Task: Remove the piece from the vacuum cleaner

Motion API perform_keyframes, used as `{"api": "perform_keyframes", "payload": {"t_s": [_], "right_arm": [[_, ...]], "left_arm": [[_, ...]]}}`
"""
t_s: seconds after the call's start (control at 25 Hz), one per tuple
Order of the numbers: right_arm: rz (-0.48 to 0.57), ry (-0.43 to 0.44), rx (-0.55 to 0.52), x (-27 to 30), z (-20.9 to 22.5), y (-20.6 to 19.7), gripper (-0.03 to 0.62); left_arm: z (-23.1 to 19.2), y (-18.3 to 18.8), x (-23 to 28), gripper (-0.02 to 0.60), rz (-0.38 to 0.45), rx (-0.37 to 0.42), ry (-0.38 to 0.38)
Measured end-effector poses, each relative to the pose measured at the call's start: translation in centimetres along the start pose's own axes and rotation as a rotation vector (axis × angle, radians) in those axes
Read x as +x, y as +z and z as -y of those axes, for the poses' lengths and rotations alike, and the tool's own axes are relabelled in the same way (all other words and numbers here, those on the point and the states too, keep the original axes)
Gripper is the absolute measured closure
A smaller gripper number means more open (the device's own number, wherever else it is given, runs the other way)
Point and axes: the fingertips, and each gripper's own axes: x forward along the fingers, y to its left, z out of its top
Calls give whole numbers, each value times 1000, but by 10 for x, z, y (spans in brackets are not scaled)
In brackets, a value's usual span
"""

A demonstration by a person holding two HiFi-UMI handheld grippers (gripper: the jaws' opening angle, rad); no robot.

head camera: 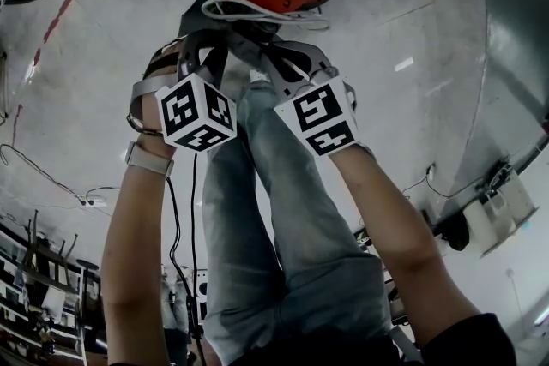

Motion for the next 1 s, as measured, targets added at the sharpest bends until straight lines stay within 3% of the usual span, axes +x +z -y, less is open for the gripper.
{"api": "perform_keyframes", "payload": {"t_s": [0.12, 0.32, 0.52, 1.0], "right_arm": [[-5, -8, 1, 0, 0, 0, 534], [-20, -14, -16, 0, -4, -1, 533], [-25, -29, -25, 0, -5, -2, 530], [-27, -71, -7, 6, -15, -4, 530]], "left_arm": [[1, -1, 0, 500, 9, -47, -9], [10, -8, -1, 520, -17, -42, -24], [17, -12, -6, 522, 23, -99, -16], [17, -23, -9, 522, 61, -120, 3]]}}
